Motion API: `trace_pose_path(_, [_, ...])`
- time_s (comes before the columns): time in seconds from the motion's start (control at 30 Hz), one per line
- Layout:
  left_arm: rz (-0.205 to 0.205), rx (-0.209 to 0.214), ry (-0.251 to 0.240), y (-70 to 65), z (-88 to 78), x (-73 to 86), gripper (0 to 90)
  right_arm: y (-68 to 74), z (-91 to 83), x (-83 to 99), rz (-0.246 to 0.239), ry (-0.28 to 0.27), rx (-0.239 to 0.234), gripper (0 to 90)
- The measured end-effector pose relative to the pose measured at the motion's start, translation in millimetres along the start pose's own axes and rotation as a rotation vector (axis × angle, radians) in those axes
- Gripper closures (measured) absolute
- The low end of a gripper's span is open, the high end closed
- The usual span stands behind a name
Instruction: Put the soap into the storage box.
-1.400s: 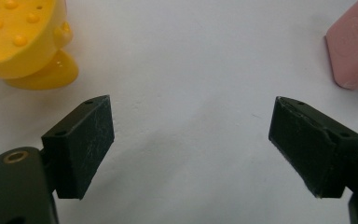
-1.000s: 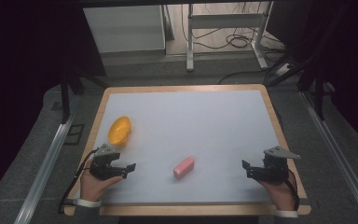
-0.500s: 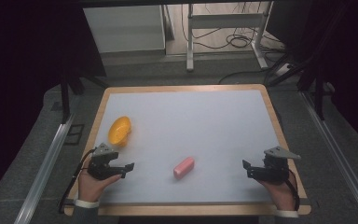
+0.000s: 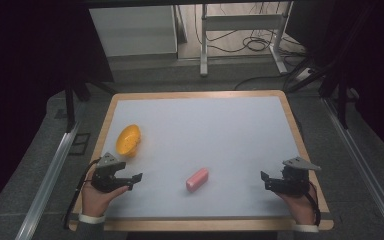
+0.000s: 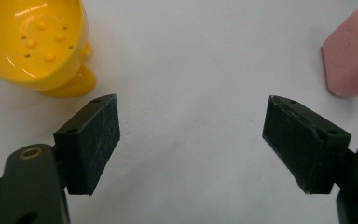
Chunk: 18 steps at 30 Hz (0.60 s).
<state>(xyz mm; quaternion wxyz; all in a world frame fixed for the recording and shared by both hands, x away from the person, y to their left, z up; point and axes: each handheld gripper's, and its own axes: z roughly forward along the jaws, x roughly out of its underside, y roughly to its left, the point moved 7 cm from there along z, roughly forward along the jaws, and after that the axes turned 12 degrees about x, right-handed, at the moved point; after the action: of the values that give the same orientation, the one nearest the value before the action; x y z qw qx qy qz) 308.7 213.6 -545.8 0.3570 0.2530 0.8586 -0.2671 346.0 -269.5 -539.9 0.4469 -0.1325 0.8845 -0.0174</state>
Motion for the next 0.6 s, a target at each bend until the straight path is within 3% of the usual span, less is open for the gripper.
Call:
trace_pose_path(0.4, [-0.014,-0.011,-0.003,-8.6,1.3,-10.0,20.9,-5.1,1.7,3.2,0.015,-0.001,-0.004,5.4])
trace_pose_path(0.47, [-0.009,0.001,-0.017,-13.2,0.4,-15.0,21.9,-5.3,1.9,3.7,0.01,0.0,-0.005,5.4])
trace_pose_path(0.6, [0.017,0.011,0.0,-24.1,-2.2,-27.2,22.4,-6.8,2.1,3.9,0.016,0.001,-0.002,5.4])
